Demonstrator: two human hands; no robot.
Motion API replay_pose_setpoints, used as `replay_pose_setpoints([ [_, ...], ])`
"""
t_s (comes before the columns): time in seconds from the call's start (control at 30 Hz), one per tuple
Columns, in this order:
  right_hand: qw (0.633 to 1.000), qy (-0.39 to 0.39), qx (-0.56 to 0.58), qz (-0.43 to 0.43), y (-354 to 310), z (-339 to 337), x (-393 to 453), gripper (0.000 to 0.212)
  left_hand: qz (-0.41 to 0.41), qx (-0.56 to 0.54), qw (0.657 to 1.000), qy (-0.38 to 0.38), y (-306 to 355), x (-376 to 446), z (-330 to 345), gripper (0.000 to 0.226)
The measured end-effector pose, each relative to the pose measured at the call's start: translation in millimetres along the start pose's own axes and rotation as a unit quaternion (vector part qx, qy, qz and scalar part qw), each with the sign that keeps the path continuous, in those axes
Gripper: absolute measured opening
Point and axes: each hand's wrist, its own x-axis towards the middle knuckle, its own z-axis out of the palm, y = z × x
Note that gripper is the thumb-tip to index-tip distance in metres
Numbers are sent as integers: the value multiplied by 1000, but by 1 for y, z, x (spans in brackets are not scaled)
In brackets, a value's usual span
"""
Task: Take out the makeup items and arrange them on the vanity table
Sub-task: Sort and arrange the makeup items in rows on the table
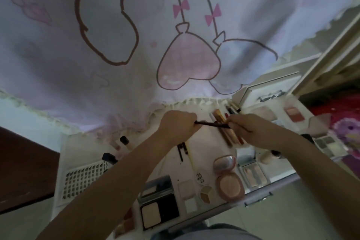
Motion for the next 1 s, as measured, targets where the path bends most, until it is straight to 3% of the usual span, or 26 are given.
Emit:
replay_pose_setpoints([
  [0.1,986,136,72,58,27,-27,-32,20,-202,-10,978,-53,-42,-10,-2,41],
  [0.17,976,170,112,75,33,-33,-38,19,-214,-28,975,-45,-52,-12,-6,41],
  [0.33,977,140,155,42,24,-20,-25,20,-65,-145,987,4,-7,4,-22,29],
  [0.5,980,108,167,6,18,-16,-21,29,-9,-160,987,18,13,16,-32,26],
  [0.8,991,67,110,37,30,1,-7,19,30,-88,992,-88,15,27,-9,31],
  [1.0,993,-35,-15,108,52,30,40,16,115,24,974,-191,-5,56,32,33],
])
